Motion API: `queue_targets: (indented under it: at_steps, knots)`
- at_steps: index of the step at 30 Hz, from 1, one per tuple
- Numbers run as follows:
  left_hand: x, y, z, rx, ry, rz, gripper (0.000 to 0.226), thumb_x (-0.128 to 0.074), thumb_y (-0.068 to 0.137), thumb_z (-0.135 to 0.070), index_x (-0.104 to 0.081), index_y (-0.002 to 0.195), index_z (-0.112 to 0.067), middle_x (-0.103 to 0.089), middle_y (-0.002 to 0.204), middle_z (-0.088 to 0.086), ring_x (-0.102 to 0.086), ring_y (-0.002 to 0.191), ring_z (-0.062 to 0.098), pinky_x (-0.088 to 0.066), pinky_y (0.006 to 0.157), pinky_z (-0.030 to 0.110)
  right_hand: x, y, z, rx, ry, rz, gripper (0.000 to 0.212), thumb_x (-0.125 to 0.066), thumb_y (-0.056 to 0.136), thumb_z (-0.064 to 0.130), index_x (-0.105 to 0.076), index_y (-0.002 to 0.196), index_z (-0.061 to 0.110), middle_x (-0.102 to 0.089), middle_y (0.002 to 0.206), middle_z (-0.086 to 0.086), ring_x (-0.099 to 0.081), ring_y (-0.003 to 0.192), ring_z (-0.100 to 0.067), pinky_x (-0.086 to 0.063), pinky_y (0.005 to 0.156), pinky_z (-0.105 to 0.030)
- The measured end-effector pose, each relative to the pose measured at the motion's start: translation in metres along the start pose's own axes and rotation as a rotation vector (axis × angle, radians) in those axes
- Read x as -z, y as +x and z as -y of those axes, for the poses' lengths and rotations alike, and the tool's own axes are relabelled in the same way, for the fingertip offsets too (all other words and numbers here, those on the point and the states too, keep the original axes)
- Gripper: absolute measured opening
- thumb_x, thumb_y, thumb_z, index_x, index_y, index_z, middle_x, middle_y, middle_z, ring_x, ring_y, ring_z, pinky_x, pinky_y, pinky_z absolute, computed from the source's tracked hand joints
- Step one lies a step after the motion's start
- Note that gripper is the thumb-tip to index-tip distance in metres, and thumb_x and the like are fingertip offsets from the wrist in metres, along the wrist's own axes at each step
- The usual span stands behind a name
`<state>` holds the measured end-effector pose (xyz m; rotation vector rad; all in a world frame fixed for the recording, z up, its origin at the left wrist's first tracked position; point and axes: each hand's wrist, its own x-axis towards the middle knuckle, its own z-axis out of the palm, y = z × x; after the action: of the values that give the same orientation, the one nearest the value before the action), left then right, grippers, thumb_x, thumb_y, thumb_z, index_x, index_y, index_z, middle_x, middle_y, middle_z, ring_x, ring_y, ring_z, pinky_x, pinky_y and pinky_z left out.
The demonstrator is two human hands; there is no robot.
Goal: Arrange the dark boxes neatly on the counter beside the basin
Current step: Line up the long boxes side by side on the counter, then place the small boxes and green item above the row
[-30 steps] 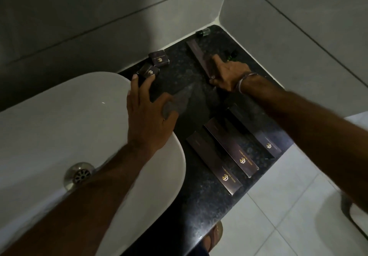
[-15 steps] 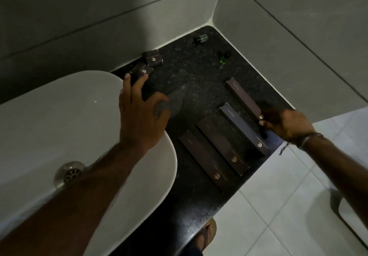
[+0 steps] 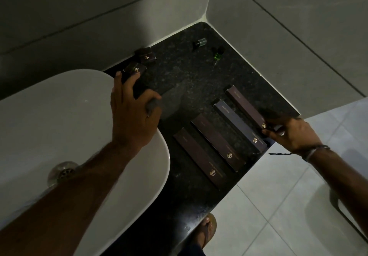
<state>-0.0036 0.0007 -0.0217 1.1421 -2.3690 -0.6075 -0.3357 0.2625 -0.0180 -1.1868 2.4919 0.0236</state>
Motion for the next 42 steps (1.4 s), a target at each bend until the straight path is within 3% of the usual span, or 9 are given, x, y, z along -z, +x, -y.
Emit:
queue_targets:
  at_steps: [14,18,21,25,29,33,37,39,42]
  knots:
    - [0.0,-0.001,-0.002,-0.006,-0.02,-0.028,0.029,-0.044,0.084,-0.038,-0.064,0.101,-0.024,-0.036,0.157,0.01,-0.012,0.153,0.04,-0.023,0.118,0.057,0.003,-0.001,-0.008,-0.024,-0.004,0.05,0.048,-0.067,0.085,0.048,-0.069,0.119,0.014,-0.074,0.104,-0.011,-0.068,0.088,-0.027,-0.056,0.077,-0.037]
    - [-0.003,-0.001,-0.001,-0.014,-0.021,-0.039,0.026,-0.044,0.083,-0.035,-0.063,0.097,-0.023,-0.037,0.157,0.01,-0.011,0.153,0.039,-0.024,0.119,0.057,0.02,-0.001,-0.008,-0.015,0.0,-0.132,0.061,-0.049,0.084,0.067,-0.069,0.116,0.019,-0.073,0.092,-0.012,-0.063,0.074,-0.027,-0.044,0.062,-0.029]
    - [-0.005,-0.001,0.002,-0.02,-0.02,-0.058,0.025,-0.045,0.084,-0.034,-0.063,0.096,-0.022,-0.038,0.157,0.01,-0.011,0.153,0.038,-0.024,0.119,0.057,0.028,0.013,0.013,0.028,0.041,-0.217,0.062,-0.039,0.091,0.067,-0.065,0.123,0.021,-0.071,0.094,-0.012,-0.058,0.073,-0.023,-0.043,0.061,-0.026]
    - [-0.005,-0.001,0.002,-0.013,0.008,-0.051,0.031,-0.042,0.087,-0.036,-0.064,0.1,-0.019,-0.037,0.157,0.011,-0.01,0.154,0.037,-0.023,0.12,0.056,0.027,0.049,0.065,0.122,0.047,-0.23,0.054,-0.045,0.093,0.063,-0.059,0.127,0.023,-0.069,0.107,-0.008,-0.06,0.084,-0.018,-0.049,0.071,-0.032]
    - [-0.005,0.0,0.001,-0.006,-0.002,-0.046,0.032,-0.042,0.086,-0.036,-0.065,0.102,-0.019,-0.037,0.157,0.01,-0.01,0.154,0.036,-0.023,0.12,0.055,0.016,0.087,0.147,0.371,0.051,-0.252,0.044,-0.048,0.093,0.056,-0.059,0.128,0.03,-0.065,0.121,-0.001,-0.064,0.103,-0.019,-0.051,0.084,-0.034]
    - [-0.005,0.0,0.002,-0.021,0.001,-0.057,0.032,-0.044,0.083,-0.033,-0.066,0.102,-0.018,-0.039,0.156,0.012,-0.013,0.153,0.038,-0.022,0.121,0.055,0.002,0.135,0.244,0.599,-0.068,-0.178,0.05,-0.051,0.094,0.041,-0.047,0.142,0.028,-0.05,0.135,-0.004,-0.054,0.119,-0.025,-0.052,0.091,-0.043]
    - [-0.004,0.0,0.001,-0.021,-0.018,-0.055,0.032,-0.045,0.083,-0.032,-0.067,0.102,-0.018,-0.04,0.156,0.012,-0.014,0.154,0.038,-0.023,0.121,0.059,0.0,0.168,0.335,0.708,-0.159,-0.103,0.048,-0.043,0.098,0.039,-0.044,0.146,0.033,-0.036,0.154,-0.005,-0.039,0.137,-0.03,-0.043,0.104,-0.045]
    - [-0.004,0.0,0.0,-0.007,-0.045,-0.048,0.032,-0.044,0.083,-0.033,-0.067,0.101,-0.019,-0.039,0.157,0.01,-0.012,0.155,0.036,-0.023,0.121,0.059,0.005,0.175,0.36,0.767,-0.278,-0.072,0.047,-0.041,0.1,0.037,-0.045,0.146,0.03,-0.034,0.157,-0.005,-0.034,0.142,-0.03,-0.036,0.112,-0.044]
    - [-0.004,-0.001,-0.001,0.008,-0.069,-0.047,0.031,-0.043,0.081,-0.033,-0.066,0.096,-0.019,-0.039,0.157,0.009,-0.011,0.155,0.034,-0.022,0.122,0.057,0.015,0.175,0.37,0.818,-0.441,-0.039,0.046,-0.041,0.101,0.036,-0.051,0.142,0.017,-0.046,0.149,-0.009,-0.043,0.137,-0.03,-0.036,0.109,-0.041]
